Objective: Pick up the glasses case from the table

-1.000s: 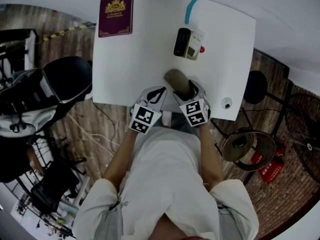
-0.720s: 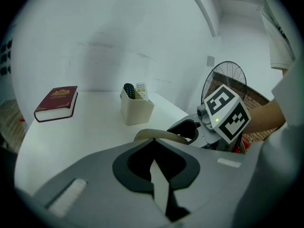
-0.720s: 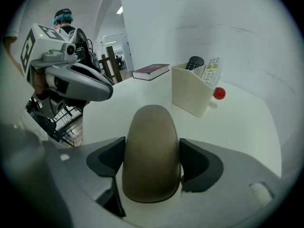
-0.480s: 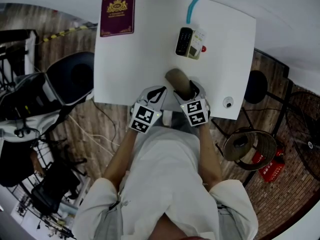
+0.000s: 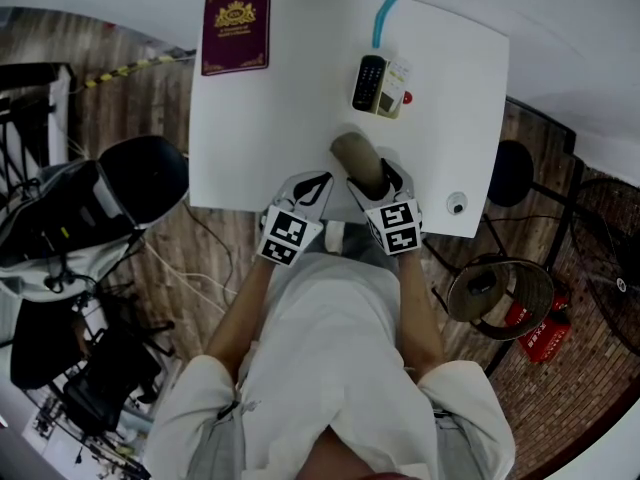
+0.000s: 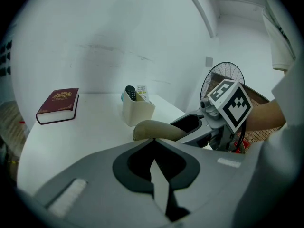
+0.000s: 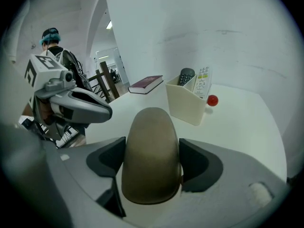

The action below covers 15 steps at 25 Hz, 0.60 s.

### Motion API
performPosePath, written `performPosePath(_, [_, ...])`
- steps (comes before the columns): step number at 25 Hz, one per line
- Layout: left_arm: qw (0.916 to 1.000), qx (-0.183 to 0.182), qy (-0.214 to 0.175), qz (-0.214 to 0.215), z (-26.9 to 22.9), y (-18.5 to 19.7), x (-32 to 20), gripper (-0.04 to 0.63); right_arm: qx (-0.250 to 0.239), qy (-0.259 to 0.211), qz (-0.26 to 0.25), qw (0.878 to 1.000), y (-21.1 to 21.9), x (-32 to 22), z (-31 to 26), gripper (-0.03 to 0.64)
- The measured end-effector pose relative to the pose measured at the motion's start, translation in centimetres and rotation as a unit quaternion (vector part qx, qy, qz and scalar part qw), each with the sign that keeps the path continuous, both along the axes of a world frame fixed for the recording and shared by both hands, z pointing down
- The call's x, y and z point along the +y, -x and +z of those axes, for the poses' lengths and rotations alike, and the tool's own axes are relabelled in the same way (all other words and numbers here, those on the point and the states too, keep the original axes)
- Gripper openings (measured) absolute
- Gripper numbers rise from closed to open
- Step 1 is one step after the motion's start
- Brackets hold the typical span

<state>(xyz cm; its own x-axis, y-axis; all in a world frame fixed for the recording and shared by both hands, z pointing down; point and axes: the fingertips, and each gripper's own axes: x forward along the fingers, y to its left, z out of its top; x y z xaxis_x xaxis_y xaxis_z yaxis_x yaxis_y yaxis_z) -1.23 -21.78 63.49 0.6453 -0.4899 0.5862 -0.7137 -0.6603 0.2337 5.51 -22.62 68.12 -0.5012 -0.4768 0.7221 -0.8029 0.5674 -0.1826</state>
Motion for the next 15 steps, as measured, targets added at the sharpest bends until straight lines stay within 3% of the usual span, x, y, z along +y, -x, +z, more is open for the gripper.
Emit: performPosePath(15, [0.9977, 0.028, -0.062, -0.003, -5.3, 0.2, -2.9, 0.018, -0.043, -0.146, 0.021, 0.988, 0.2, -3.6, -12.7, 0.354])
